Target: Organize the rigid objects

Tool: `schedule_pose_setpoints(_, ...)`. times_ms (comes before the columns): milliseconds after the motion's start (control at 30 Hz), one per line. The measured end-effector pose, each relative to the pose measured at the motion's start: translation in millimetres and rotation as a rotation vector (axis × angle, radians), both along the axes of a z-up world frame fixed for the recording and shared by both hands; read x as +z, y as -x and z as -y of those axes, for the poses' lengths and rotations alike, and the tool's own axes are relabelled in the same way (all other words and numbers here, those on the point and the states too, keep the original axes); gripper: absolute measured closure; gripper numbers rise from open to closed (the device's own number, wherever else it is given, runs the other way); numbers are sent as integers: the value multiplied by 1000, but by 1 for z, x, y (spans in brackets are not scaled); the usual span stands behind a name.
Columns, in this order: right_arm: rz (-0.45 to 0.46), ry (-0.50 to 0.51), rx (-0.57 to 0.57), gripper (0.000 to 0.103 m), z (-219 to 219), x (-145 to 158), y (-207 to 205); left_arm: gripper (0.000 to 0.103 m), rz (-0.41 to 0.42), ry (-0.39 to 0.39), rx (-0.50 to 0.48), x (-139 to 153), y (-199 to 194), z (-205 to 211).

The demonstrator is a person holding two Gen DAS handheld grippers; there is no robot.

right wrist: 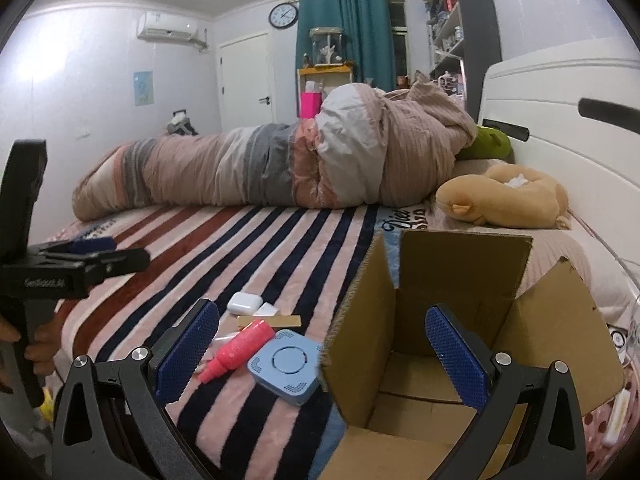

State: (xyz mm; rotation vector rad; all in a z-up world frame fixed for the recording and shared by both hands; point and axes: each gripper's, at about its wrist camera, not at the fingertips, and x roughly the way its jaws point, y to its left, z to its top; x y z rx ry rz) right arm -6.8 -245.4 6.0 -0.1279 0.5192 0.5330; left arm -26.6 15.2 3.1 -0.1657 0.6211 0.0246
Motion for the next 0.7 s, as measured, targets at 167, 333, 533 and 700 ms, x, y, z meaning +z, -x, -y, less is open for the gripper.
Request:
schedule_pose_setpoints(167,-2,34,32,0,-21,7,5,0,25,-38,-14,1,-10,-19)
schedule_pose_setpoints(333,-15,32,85,0,-58,11,12,0,-1,-53,-48,-4,-33,-43)
schedule_pose_setpoints(533,-157,69,77,14,-106,-35,0,1,-25,22,-77,-30,-45,-66)
schedule_pose_setpoints(700,-294,157,-55,19,-118,-93,-30,1,-66,102,-120,-61,-52,-77)
